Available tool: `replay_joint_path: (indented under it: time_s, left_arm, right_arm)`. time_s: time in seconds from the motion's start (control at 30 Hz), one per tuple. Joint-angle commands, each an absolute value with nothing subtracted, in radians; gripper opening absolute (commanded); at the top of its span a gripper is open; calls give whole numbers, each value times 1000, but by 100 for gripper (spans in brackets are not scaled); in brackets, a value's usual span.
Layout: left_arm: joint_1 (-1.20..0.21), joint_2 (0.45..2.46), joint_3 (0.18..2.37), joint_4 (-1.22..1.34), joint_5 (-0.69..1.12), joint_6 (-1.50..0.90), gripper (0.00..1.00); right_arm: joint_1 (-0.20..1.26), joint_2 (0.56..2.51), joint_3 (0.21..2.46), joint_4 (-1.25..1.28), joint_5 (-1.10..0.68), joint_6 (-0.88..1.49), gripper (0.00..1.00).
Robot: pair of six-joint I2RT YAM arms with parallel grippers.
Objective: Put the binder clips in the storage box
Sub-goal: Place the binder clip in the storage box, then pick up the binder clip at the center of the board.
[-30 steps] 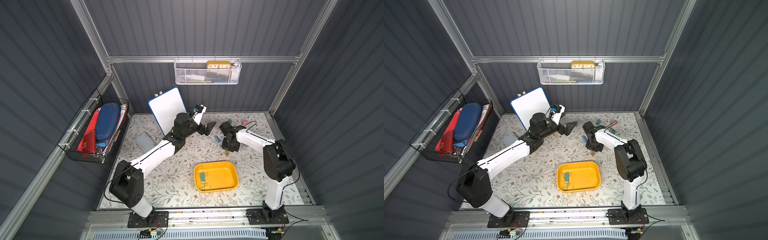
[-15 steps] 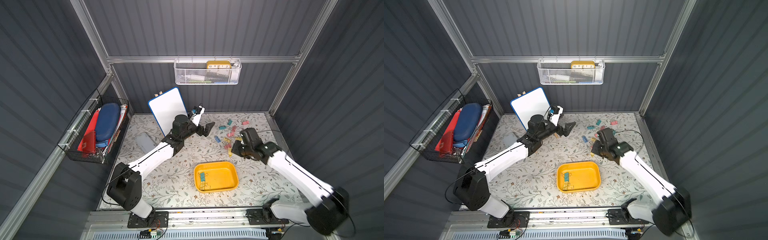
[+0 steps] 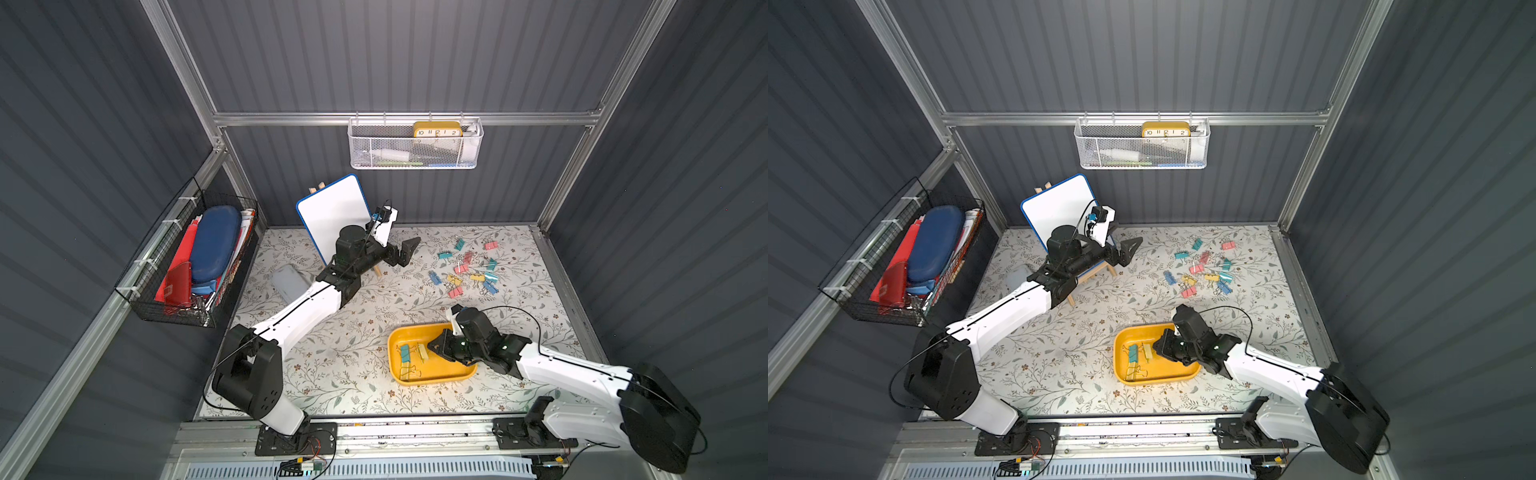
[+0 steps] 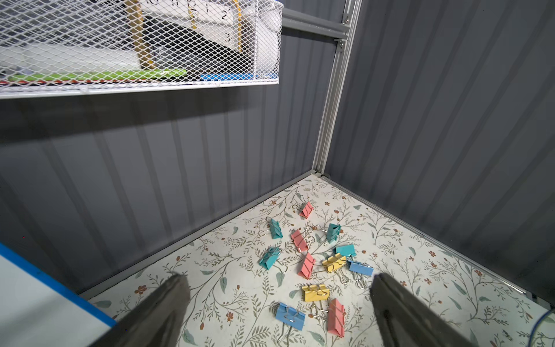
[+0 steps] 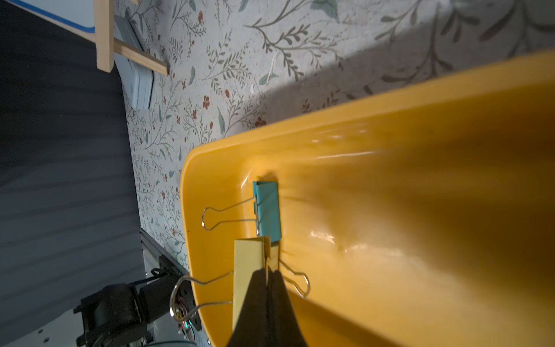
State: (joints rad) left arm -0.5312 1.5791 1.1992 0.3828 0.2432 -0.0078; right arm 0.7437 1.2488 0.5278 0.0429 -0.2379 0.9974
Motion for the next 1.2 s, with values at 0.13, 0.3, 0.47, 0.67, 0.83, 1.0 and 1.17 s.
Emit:
replay_joint_path:
  time_s: [0.13, 0.3, 0.47, 0.67, 0.83, 1.0, 1.17]
  left_arm:
    - [-534, 1572, 1190, 414, 255, -21, 99]
    - [-534, 1577, 1189, 420, 265, -29, 99]
    - [-534, 1591, 1198, 419, 281, -31, 99]
    - [-534, 1579, 1194, 413, 250, -21, 99]
    - [-534, 1580, 1203, 405, 260, -20, 99]
    - [-534, 1571, 1201, 411, 255, -19, 99]
    - [-518, 1597, 1248, 359, 185, -103, 99]
  right_arm:
    - [760, 1358, 460, 280, -123, 1065, 0]
    - [787, 1415, 443, 380, -148, 1043, 0]
    - [815, 1495, 442, 446, -161, 1073, 2]
    - [814, 1323, 484, 156, -71, 972, 43]
    - [804, 1090, 627, -243, 112, 741, 71]
    - [630, 1100, 805, -376, 99, 535, 79]
    - [534, 1506, 1181, -598, 79, 311, 73]
